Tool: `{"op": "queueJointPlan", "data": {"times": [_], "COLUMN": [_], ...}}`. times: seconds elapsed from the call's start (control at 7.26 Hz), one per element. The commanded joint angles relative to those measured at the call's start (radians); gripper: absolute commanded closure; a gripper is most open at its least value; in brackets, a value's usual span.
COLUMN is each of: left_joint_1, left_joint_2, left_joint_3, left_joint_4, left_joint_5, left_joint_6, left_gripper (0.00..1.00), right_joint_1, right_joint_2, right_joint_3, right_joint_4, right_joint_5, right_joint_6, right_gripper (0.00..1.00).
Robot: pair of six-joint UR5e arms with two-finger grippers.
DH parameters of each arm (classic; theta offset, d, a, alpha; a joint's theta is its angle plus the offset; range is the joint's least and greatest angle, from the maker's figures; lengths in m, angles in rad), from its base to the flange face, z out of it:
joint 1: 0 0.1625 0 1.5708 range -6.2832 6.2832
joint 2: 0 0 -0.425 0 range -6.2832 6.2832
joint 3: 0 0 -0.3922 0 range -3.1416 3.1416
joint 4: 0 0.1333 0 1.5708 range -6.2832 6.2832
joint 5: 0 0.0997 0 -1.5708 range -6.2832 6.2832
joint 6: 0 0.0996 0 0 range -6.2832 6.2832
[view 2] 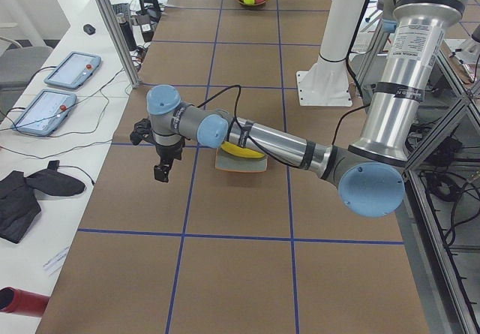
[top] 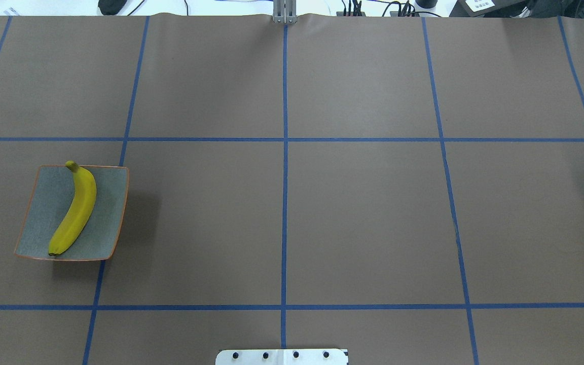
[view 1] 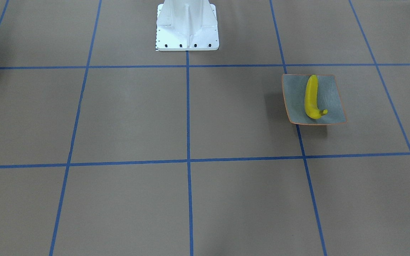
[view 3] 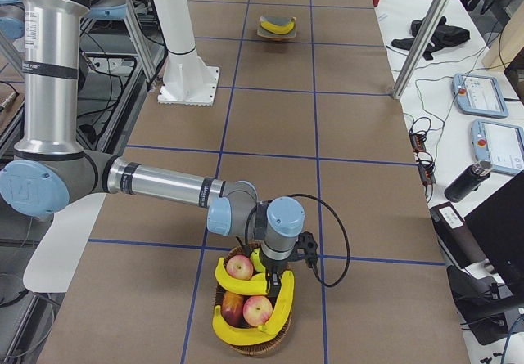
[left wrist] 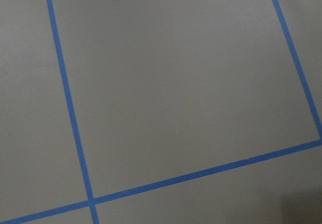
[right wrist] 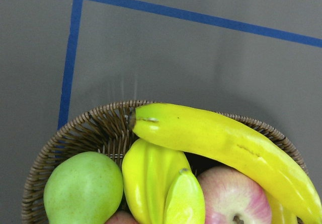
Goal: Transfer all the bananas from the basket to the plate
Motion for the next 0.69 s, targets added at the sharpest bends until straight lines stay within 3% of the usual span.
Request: {"op": "queueJointPlan", "data": {"times": [0.0,0.55], "left_joint_1": [-0.002,-0.002], "left_joint_2": [0.006,0.009], "left_joint_3": [-0.004,-0.018], "left_joint_4": [0.003,0.003], "left_joint_5": [0.007,0.009], "left_joint_6": [0.011,0.009], "left_gripper": [0.00,0.00], "right_joint_1": [0.001,0.001], "right_joint_2": [-0.063,-0.063], "right_joint_3": [0.035,0.003], "right_joint_4": [0.003,0.005], "right_joint_5": [0.039,0.010], "right_joint_6": [0.015,0.209], "right_gripper": [0.01,0.01]}}
